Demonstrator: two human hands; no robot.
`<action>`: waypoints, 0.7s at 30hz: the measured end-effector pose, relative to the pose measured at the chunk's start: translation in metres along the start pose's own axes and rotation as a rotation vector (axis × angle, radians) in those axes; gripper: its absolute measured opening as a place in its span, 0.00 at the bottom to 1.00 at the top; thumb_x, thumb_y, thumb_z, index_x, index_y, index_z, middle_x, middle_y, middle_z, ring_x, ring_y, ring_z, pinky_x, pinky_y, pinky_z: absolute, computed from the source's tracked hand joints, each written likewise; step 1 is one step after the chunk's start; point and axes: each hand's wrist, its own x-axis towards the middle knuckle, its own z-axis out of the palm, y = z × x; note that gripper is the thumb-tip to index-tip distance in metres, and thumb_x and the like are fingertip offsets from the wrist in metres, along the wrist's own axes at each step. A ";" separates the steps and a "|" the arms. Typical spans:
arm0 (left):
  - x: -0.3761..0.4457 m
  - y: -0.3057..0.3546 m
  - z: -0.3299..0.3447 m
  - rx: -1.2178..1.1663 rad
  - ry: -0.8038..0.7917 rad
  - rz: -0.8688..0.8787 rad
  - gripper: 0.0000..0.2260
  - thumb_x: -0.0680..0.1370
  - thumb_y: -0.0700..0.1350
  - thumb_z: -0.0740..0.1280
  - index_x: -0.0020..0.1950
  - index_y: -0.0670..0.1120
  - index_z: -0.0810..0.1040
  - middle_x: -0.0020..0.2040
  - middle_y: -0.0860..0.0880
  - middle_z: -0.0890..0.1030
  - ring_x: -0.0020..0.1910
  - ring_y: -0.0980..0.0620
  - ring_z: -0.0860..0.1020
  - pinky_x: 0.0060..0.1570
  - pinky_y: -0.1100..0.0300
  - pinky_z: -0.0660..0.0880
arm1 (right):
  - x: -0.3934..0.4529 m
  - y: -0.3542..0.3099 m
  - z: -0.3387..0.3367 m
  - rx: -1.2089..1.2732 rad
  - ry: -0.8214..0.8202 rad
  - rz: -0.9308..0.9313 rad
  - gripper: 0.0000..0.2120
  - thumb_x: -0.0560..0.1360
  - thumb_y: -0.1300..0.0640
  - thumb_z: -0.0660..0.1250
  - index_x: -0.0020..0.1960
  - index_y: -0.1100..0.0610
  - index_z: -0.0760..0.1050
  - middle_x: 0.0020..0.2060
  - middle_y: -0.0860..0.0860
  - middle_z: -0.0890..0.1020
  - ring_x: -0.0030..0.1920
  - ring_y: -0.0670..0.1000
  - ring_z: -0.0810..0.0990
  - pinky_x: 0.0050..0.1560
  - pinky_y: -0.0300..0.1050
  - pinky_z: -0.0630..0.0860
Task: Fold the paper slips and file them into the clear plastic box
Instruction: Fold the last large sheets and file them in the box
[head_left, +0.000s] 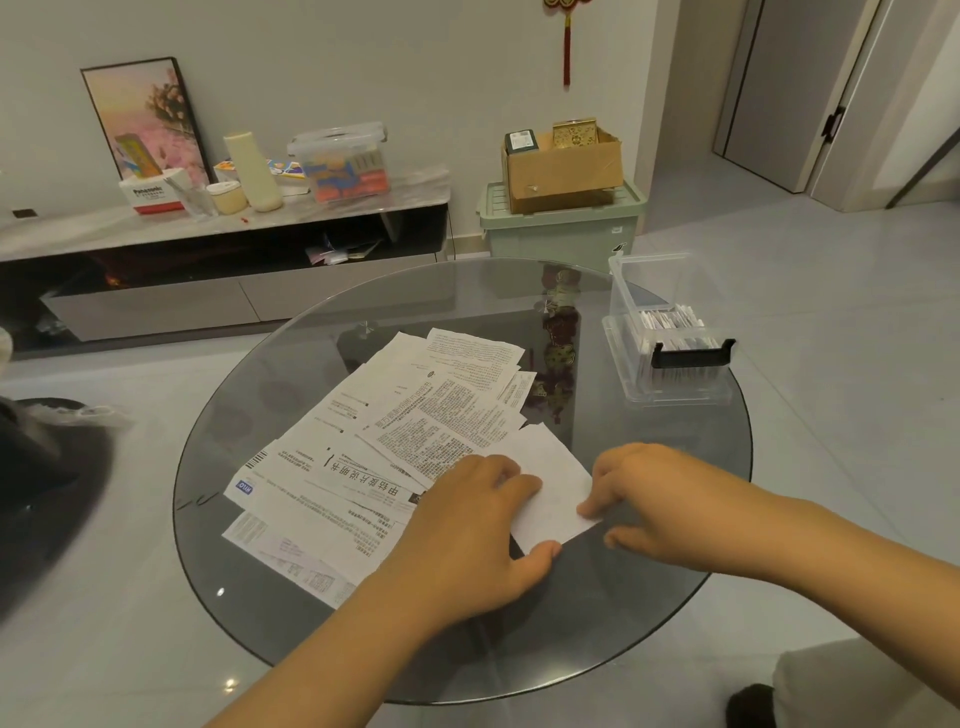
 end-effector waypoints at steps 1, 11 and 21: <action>0.000 -0.001 -0.001 0.013 -0.011 0.015 0.30 0.71 0.65 0.53 0.70 0.54 0.67 0.68 0.55 0.68 0.65 0.54 0.65 0.62 0.61 0.64 | 0.000 0.001 -0.001 0.019 0.011 -0.002 0.16 0.76 0.53 0.65 0.63 0.47 0.75 0.57 0.43 0.75 0.58 0.45 0.74 0.57 0.37 0.71; -0.001 0.004 -0.006 -0.072 0.015 0.041 0.19 0.73 0.57 0.55 0.57 0.52 0.76 0.54 0.55 0.78 0.50 0.53 0.76 0.47 0.58 0.72 | 0.002 0.002 -0.004 -0.045 0.127 -0.069 0.09 0.76 0.49 0.65 0.54 0.46 0.79 0.53 0.42 0.77 0.57 0.44 0.70 0.56 0.42 0.71; -0.001 0.002 -0.010 -0.189 0.104 -0.032 0.10 0.75 0.56 0.63 0.49 0.51 0.76 0.41 0.54 0.78 0.40 0.53 0.74 0.38 0.60 0.68 | 0.010 0.001 -0.003 0.336 0.187 -0.047 0.02 0.78 0.51 0.60 0.46 0.47 0.70 0.43 0.48 0.81 0.45 0.49 0.78 0.48 0.50 0.75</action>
